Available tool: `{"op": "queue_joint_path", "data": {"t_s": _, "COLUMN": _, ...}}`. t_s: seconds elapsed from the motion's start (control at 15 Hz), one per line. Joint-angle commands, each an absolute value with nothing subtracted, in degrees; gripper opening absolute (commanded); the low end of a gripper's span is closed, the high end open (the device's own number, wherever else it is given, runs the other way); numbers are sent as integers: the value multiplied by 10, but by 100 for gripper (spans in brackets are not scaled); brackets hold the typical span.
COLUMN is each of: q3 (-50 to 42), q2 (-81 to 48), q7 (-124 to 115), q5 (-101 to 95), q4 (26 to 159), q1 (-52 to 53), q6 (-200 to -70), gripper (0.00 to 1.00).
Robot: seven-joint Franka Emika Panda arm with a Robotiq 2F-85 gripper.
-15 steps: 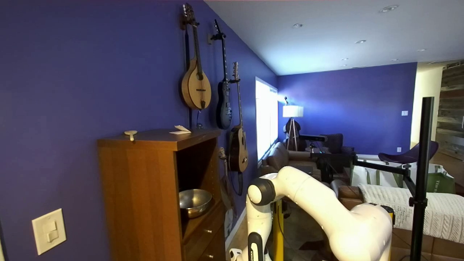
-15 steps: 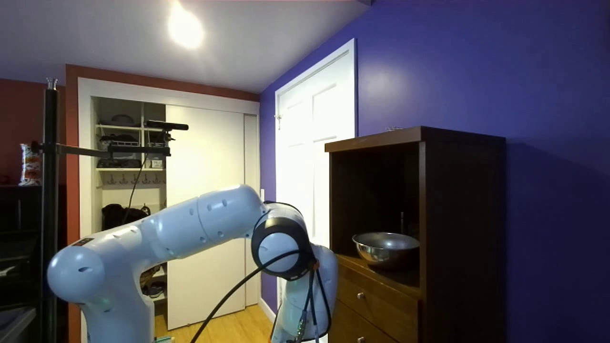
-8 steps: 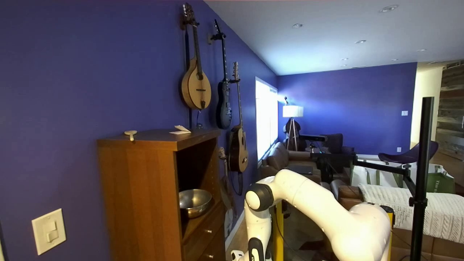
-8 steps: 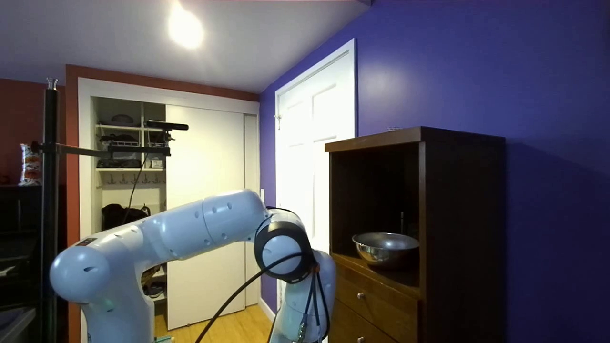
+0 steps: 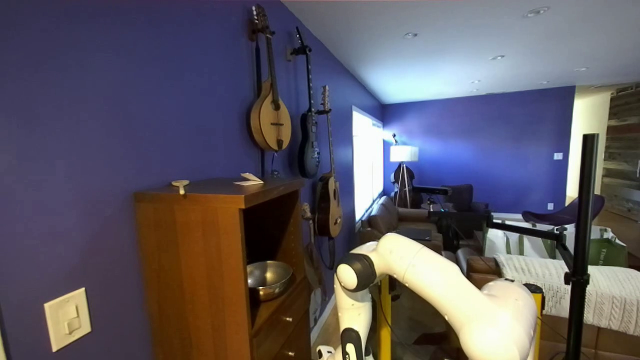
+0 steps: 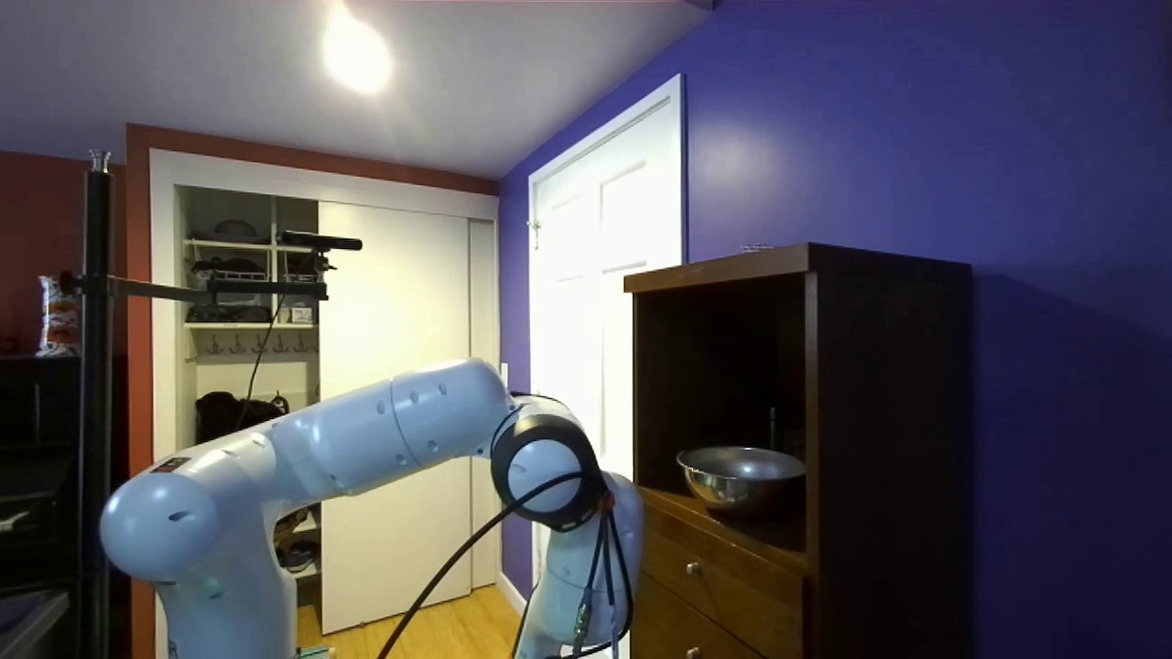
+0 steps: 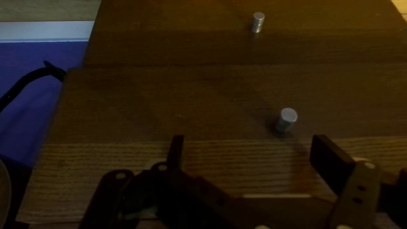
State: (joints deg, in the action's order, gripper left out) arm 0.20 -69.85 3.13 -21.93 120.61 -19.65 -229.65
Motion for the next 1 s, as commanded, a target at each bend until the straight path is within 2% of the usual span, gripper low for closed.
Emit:
{"op": "queue_joint_path", "data": {"t_s": 0.0, "q3": 5, "q2": -642, "q7": 4, "q5": -223, "q4": 1252, "q1": -167, "q6": -2245, "gripper": 100}}
{"op": "queue_joint_path", "data": {"t_s": 0.8, "q3": 31, "q2": -625, "q7": 11, "q5": -203, "q4": 1228, "q1": -172, "q6": -2103, "gripper": 100}}
{"op": "queue_joint_path", "data": {"t_s": 0.87, "q3": 29, "q2": -626, "q7": 12, "q5": -200, "q4": 1224, "q1": -171, "q6": -2100, "gripper": 75}}
{"op": "queue_joint_path", "data": {"t_s": 0.93, "q3": 29, "q2": -627, "q7": 13, "q5": -200, "q4": 1220, "q1": -173, "q6": -2096, "gripper": 74}}
